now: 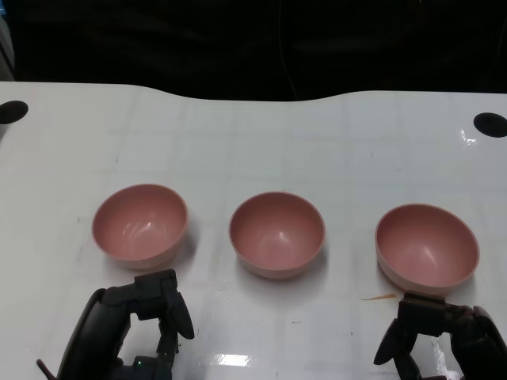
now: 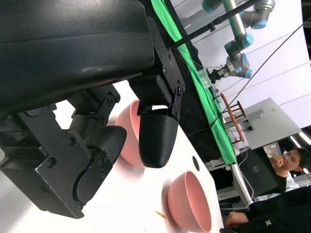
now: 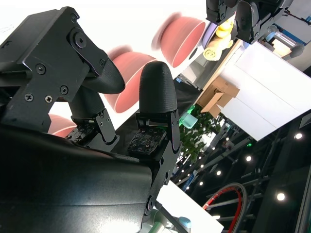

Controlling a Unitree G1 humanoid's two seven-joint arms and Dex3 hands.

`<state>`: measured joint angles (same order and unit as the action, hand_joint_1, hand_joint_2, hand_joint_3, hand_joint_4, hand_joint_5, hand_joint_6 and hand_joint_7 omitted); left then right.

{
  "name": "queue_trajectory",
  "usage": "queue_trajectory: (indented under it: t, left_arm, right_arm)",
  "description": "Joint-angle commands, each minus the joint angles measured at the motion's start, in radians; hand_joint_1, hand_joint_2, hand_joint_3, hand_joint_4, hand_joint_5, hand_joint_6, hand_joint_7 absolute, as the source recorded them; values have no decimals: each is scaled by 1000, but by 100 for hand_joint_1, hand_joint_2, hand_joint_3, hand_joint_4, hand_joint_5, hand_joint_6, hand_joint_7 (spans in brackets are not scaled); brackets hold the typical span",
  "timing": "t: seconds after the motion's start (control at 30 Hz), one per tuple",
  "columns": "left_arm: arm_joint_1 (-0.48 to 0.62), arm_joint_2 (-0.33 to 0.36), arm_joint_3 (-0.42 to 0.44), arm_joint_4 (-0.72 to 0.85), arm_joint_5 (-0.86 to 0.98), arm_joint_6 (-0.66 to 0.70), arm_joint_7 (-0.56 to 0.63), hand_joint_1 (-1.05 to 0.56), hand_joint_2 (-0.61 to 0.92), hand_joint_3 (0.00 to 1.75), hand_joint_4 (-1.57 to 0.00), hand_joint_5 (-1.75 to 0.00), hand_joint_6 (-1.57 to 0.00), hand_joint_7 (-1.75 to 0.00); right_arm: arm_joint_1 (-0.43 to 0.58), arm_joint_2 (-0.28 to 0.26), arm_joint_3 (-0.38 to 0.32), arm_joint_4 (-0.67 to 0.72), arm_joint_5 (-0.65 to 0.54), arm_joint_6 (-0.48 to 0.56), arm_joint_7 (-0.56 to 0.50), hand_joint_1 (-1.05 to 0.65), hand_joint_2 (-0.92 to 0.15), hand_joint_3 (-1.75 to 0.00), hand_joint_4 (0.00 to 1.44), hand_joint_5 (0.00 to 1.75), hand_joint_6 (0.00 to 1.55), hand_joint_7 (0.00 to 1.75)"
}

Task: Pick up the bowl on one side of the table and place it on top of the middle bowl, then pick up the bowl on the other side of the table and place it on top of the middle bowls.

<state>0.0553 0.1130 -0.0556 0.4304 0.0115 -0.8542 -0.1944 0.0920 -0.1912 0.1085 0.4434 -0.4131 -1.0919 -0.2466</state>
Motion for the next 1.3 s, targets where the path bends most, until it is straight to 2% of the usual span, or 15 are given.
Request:
queue_trajectory:
  t: [0.03, 0.77, 0.87, 0.9, 0.93, 1.0, 1.07, 1.13, 1.2, 1.3]
  left_arm:
    - [6, 13, 9, -7, -1, 5, -1, 3, 18, 174, -93, -171, -89, -150]
    - [2, 25, 31, 0, -22, 3, -11, 1, 21, 170, -92, -165, -87, -147]
    - [3, 18, 34, -18, -59, 46, -22, -2, 31, 150, -84, -153, -80, -123]
    - [4, 16, 35, -26, -69, 61, -24, -3, 34, 141, -81, -144, -78, -109]
    - [5, 18, 37, -45, -52, 81, -9, -4, 35, 138, -80, -140, -78, -104]
    - [8, 27, 46, -85, 25, 115, 39, -7, 38, 124, -67, -126, -69, -82]
    - [13, 35, 56, -132, 126, 155, 98, -12, 47, 104, -61, -113, -67, -64]
    - [22, 40, 62, -200, 241, 214, 159, -18, 61, 68, -55, -95, -66, -40]
    - [30, 47, 61, -259, 342, 267, 208, -27, 78, 32, -49, -85, -64, -21]
    - [40, 54, 50, -332, 442, 344, 247, -32, 87, 12, -44, -78, -60, -10]
  right_arm:
    - [5, -5, -14, -5, 16, -4, 3, 1, -18, -158, 84, 173, 87, 131]
    - [19, 3, -11, -40, -15, 14, 0, -2, -20, -157, 85, 174, 88, 131]
    - [19, 7, -12, -45, -27, 18, -6, -2, -19, -157, 85, 174, 88, 131]
    - [19, 8, -12, -47, -31, 19, -7, -2, -19, -157, 84, 174, 88, 131]
    - [19, 10, -12, -48, -31, 17, -7, -2, -19, -157, 84, 174, 88, 131]
    - [19, 12, -10, -49, -30, 16, -6, -1, -20, -158, 84, 175, 88, 131]
    - [19, 15, -9, -51, -29, 18, -4, -1, -19, -158, 84, 175, 88, 131]
    - [21, 17, -10, -56, -30, 21, -3, -2, -20, -158, 84, 175, 88, 131]
    - [22, 18, -11, -57, -33, 22, -5, -2, -21, -158, 84, 175, 87, 131]
    - [23, 18, -13, -58, -36, 21, -7, -2, -21, -158, 84, 175, 87, 131]
